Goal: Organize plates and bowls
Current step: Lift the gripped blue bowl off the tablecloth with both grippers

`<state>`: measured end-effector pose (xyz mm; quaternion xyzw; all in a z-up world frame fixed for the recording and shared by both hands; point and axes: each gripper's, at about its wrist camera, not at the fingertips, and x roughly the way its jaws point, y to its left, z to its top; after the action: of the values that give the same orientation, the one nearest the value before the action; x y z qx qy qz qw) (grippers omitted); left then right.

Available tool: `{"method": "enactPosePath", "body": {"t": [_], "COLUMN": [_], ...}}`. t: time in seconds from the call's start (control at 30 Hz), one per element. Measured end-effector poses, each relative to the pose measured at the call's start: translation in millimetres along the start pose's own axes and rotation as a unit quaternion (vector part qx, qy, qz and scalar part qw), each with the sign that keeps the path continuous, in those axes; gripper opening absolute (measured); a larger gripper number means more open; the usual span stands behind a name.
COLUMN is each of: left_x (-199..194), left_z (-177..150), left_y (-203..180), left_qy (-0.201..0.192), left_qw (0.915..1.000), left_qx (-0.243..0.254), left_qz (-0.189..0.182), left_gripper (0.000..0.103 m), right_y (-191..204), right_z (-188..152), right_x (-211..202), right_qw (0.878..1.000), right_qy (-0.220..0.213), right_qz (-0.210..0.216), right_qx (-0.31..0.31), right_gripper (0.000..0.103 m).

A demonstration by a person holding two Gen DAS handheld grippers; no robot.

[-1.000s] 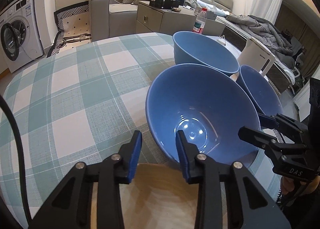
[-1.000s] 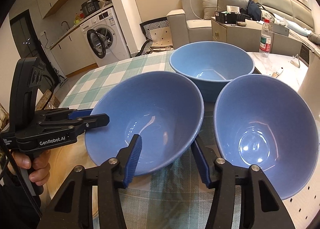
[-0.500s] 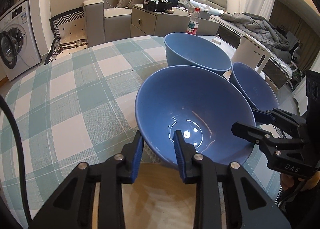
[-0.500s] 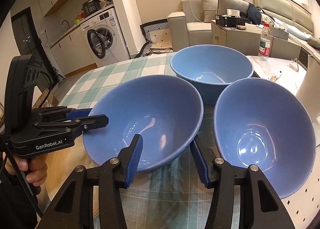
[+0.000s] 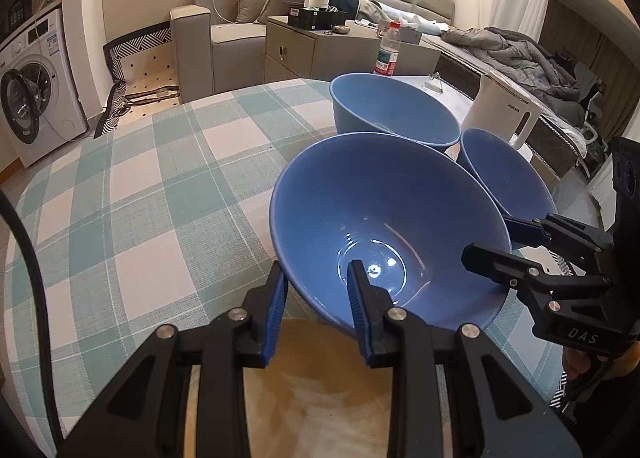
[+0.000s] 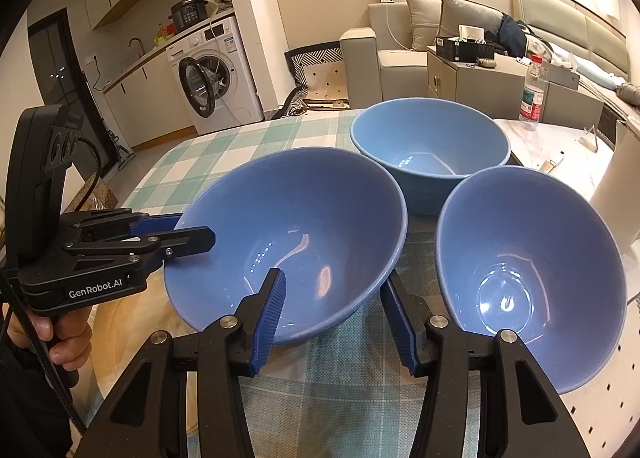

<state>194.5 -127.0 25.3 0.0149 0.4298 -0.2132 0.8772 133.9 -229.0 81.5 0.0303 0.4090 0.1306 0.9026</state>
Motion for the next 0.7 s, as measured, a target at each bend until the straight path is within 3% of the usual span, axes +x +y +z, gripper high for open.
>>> {"method": "enactPosePath", "body": {"t": [0.7], "left_x": [-32], "left_z": [-2], "left_y": [-3], "left_qy": [-0.031], "left_qw": [0.9995], "left_qx": [-0.001], "left_qz": [0.009], "left_gripper": [0.029], "right_y": [18], "right_z": [2], "right_x": [-29], "right_qw": [0.999], "right_qy": [-0.026], "right_qz": [0.002], "right_qx": [-0.019], "right_gripper": [0.051]}}
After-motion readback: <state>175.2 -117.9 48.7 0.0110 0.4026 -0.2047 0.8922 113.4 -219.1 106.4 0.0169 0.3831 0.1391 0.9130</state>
